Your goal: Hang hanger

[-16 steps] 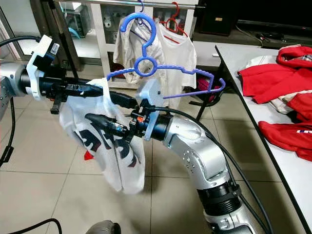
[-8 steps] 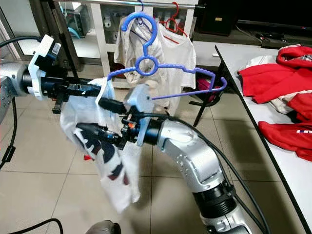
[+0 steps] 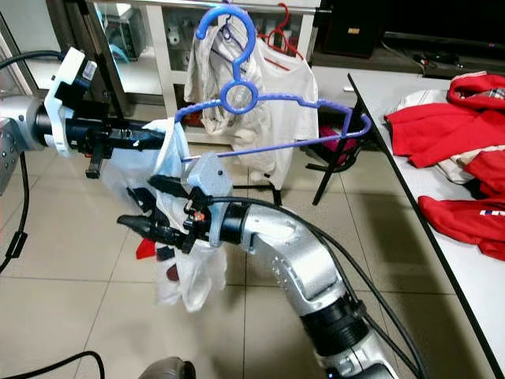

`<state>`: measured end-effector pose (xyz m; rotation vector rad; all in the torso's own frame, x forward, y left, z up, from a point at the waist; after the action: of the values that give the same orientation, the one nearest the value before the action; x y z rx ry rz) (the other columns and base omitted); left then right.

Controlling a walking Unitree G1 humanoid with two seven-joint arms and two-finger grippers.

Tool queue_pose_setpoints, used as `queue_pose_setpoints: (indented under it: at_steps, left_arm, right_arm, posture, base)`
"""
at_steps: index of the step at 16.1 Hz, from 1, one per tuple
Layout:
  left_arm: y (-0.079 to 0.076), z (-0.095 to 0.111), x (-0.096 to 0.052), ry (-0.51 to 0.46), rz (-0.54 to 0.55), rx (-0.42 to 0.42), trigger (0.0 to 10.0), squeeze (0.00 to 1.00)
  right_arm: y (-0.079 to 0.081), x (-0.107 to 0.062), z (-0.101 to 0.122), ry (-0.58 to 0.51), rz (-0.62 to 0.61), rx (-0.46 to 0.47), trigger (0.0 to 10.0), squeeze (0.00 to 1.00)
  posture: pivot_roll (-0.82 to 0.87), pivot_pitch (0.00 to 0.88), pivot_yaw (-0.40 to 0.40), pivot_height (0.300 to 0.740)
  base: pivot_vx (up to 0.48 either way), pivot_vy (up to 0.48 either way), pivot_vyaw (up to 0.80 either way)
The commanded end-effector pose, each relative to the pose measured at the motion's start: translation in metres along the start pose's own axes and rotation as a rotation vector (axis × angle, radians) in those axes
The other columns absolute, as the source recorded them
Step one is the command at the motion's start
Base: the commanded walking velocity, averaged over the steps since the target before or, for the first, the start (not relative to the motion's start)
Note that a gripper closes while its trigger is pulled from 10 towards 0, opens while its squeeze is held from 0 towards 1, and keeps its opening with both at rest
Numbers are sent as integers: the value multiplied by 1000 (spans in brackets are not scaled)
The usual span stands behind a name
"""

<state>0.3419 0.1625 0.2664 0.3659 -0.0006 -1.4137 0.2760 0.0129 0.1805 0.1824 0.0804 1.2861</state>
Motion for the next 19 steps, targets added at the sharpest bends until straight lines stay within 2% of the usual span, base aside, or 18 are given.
queue_pose_setpoints:
  at_steps: [1, 4, 10, 19]
  left_arm:
    - [4, 15, -1, -23, 8, 45, 0, 0]
    - [4, 17, -2, -22, 9, 48, 0, 0]
    - [2, 16, -5, -17, 2, 43, 0, 0]
    - [-3, 22, -9, -28, -17, 46, 0, 0]
  right_arm:
    - [-6, -1, -3, 5, -33, -7, 10000, 0]
    - [-15, -3, -4, -4, -79, -12, 10000, 0]
    - [-24, -27, 2, -39, -93, -19, 10000, 0]
    - [-33, -37, -8, -18, -122, -6, 10000, 0]
  posture:
    - [41, 5, 16, 740]
    - [47, 8, 17, 740]
    - [45, 13, 20, 740]
    - [51, 5, 17, 740]
  base:
    - [0, 0, 0]
    - [0, 0, 0]
    - [0, 0, 0]
    - [0, 0, 0]
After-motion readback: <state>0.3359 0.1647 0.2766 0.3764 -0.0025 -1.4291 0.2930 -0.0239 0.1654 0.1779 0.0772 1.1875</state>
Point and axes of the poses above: a point about 5 cm out from each wrist's last joint towards the gripper, its own x axis pointing out of the wrist towards the gripper, its own z axis along the axis of the wrist's last joint, y = z × x, the point moved 3 cm from there along x, pointing out of the wrist towards the gripper, and after that the axes turned 8 degrees about x, right-handed, at the moved point
